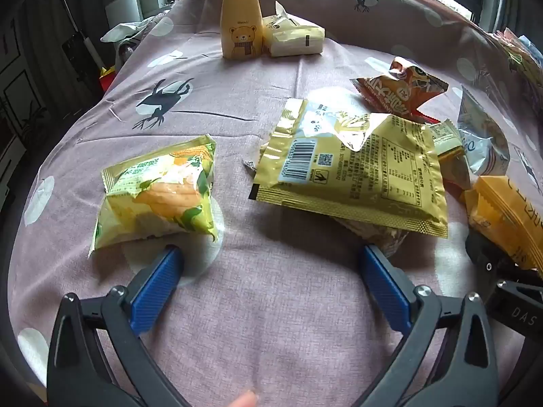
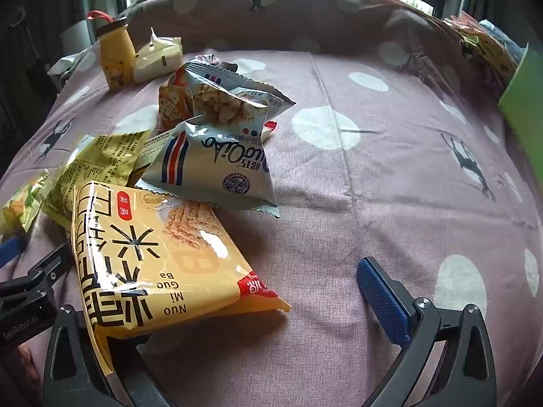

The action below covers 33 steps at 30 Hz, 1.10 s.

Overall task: Organize snacks
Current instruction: 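Reach the right gripper toward the yellow rice-cracker bag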

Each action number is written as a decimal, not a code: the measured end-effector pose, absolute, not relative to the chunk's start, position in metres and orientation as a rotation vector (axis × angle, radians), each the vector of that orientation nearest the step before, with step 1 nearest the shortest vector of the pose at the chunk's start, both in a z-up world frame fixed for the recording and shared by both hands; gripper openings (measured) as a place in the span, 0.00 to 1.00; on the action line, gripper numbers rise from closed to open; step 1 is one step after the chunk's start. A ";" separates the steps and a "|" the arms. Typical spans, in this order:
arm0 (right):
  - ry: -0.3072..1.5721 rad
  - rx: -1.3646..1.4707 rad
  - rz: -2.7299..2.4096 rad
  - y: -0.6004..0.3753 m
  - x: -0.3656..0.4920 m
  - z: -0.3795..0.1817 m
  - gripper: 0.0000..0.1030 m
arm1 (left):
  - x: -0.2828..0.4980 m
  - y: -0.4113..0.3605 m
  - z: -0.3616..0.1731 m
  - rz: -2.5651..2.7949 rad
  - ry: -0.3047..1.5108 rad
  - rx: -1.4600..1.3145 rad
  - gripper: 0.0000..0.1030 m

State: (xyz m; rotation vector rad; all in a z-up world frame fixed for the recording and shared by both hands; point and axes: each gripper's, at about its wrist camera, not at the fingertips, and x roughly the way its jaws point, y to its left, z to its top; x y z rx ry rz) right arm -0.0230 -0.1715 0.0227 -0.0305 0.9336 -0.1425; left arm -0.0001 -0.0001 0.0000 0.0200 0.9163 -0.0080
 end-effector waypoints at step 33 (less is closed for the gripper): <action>1.000 -0.037 -0.071 -0.170 -0.028 0.035 1.00 | -0.010 0.017 0.034 -0.117 0.958 -0.095 0.96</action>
